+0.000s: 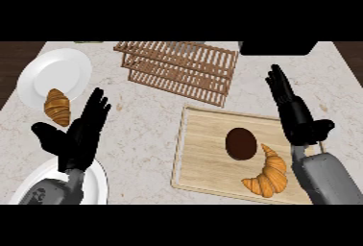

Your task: Pick the cupcake from the tray and place it in the tiered shelf

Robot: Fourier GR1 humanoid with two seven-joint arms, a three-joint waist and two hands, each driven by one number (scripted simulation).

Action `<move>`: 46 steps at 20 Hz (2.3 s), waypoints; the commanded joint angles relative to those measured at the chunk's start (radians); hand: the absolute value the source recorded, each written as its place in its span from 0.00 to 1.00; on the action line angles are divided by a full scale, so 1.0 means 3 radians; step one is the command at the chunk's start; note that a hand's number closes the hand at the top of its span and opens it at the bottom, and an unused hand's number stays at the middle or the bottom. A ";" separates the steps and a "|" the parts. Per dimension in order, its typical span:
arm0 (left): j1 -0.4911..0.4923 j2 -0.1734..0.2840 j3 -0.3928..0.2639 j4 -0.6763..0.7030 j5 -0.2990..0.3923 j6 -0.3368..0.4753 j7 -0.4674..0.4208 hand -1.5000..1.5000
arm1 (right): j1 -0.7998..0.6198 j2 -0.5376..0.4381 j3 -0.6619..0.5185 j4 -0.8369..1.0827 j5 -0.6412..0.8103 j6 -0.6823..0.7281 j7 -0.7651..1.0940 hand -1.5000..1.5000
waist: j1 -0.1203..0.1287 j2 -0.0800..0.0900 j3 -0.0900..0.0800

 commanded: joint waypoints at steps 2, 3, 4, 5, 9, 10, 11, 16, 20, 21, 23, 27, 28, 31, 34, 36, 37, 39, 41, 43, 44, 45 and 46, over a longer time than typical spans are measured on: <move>0.0170 0.0297 0.0233 0.0045 -0.0049 -0.0184 -0.0048 0.50 | -0.0217 0.0284 0.0276 -0.0309 0.0383 -0.0408 0.0285 1.00 | -0.0003 0.0111 -0.0029; 0.0247 0.0471 0.0320 0.0089 -0.0028 -0.0306 -0.0048 0.50 | -0.0255 0.0288 0.0309 -0.0258 0.0442 -0.0395 0.0256 1.00 | 0.0011 0.0113 -0.0029; 0.0312 0.0594 0.0332 0.0105 -0.0073 -0.0328 -0.0016 0.50 | -0.0463 0.0284 0.0323 -0.0286 0.0493 -0.0473 0.0538 1.00 | 0.0031 0.0110 -0.0030; 0.0492 0.0768 0.0405 0.0233 -0.0078 -0.0527 -0.0217 0.50 | -0.0456 0.0331 0.0356 -0.0254 0.0589 -0.0564 0.0448 1.00 | 0.0057 0.0112 -0.0033; 0.0574 0.0648 0.0293 0.0353 -0.0112 -0.0385 -0.0123 0.50 | -0.0141 -0.0026 0.0117 0.0252 0.1493 -0.1730 0.0790 1.00 | -0.0086 0.0087 -0.0067; 0.0494 0.0726 0.0377 0.0393 -0.0080 -0.0440 -0.0105 0.50 | -0.0151 0.0113 0.0282 0.0205 0.1744 -0.1975 0.0806 1.00 | -0.0079 0.0088 -0.0059; 0.0537 0.0705 0.0368 0.0451 -0.0078 -0.0506 -0.0189 0.50 | -0.0030 0.0406 0.0580 0.0089 0.1937 -0.2161 0.0919 0.00 | -0.0071 0.0087 -0.0052; 0.0558 0.0766 0.0543 0.0548 0.0014 -0.0715 -0.0237 0.50 | 0.0123 0.0831 0.1266 -0.0259 0.2834 -0.2260 0.1986 0.00 | -0.0067 0.0091 -0.0038; 0.0703 0.0815 0.0554 0.0473 -0.0007 -0.0717 -0.0288 0.50 | 0.0119 0.0663 0.1197 -0.0148 0.3637 -0.1950 0.2732 0.00 | -0.0110 0.0055 -0.0051; 0.0691 0.0792 0.0572 0.0548 0.0033 -0.0750 -0.0291 0.50 | 0.0054 0.0605 0.1140 -0.0131 0.3777 -0.1787 0.2895 0.00 | -0.0141 0.0053 -0.0058; 0.0740 0.0785 0.0561 0.0511 0.0014 -0.0743 -0.0322 0.50 | -0.0001 0.0616 0.1142 -0.0140 0.4040 -0.1425 0.3283 0.00 | -0.0129 0.0048 -0.0058; 0.0657 0.0781 0.0578 0.0550 -0.0004 -0.0716 -0.0279 0.50 | -0.0149 0.0590 0.1258 -0.0368 0.4212 -0.0419 0.3939 0.00 | -0.0159 0.0046 -0.0057; 0.0649 0.0735 0.0537 0.0568 -0.0061 -0.0677 -0.0313 0.50 | -0.0111 0.0589 0.1340 -0.0473 0.4230 -0.0194 0.4066 0.00 | -0.0165 0.0055 -0.0051; 0.0601 0.0821 0.0609 0.0533 0.0017 -0.0777 -0.0261 0.50 | -0.0249 0.0580 0.1434 -0.0453 0.4050 0.0608 0.4316 0.00 | -0.0090 0.0070 -0.0049; 0.0619 0.0786 0.0595 0.0530 -0.0002 -0.0784 -0.0306 0.50 | -0.0242 0.0610 0.1554 -0.0622 0.3985 0.1243 0.4640 0.00 | -0.0092 0.0071 -0.0045; 0.0565 0.0743 0.0578 0.0610 -0.0016 -0.0821 -0.0327 0.50 | -0.0428 0.0671 0.1430 -0.0830 0.3846 0.1679 0.4794 0.00 | -0.0095 0.0088 -0.0040; 0.0705 0.0811 0.0646 0.0568 0.0029 -0.0879 -0.0369 0.50 | -0.0374 0.0664 0.1430 -0.0800 0.3868 0.1764 0.4865 0.00 | -0.0044 0.0088 -0.0037; 0.0616 0.0691 0.0597 0.0707 -0.0046 -0.0865 -0.0463 0.50 | -0.0309 0.0625 0.1443 -0.0957 0.3915 0.1937 0.4948 0.00 | -0.0088 0.0097 -0.0035; 0.0617 0.0747 0.0609 0.0541 -0.0038 -0.0827 -0.0324 0.50 | -0.0386 0.0681 0.1367 -0.0934 0.3840 0.2172 0.4997 0.00 | -0.0049 0.0095 -0.0032; 0.0614 0.0673 0.0629 0.0715 -0.0052 -0.0890 -0.0480 0.50 | -0.0498 0.0702 0.1224 -0.0875 0.3808 0.2257 0.4964 0.00 | -0.0040 0.0110 -0.0033; 0.0484 0.0682 0.0629 0.0713 -0.0067 -0.0846 -0.0351 0.50 | -0.0435 0.0645 0.1215 -0.0899 0.3808 0.2278 0.4914 0.00 | -0.0064 0.0111 -0.0031; 0.0477 0.0669 0.0620 0.0655 -0.0089 -0.0813 -0.0320 0.50 | -0.0440 0.0619 0.1126 -0.0753 0.3813 0.2199 0.4804 0.00 | -0.0042 0.0116 -0.0029; 0.0618 0.0733 0.0636 0.0581 -0.0070 -0.0886 -0.0324 0.50 | -0.0410 0.0641 0.1076 -0.0812 0.3801 0.2227 0.4824 0.00 | -0.0023 0.0111 -0.0028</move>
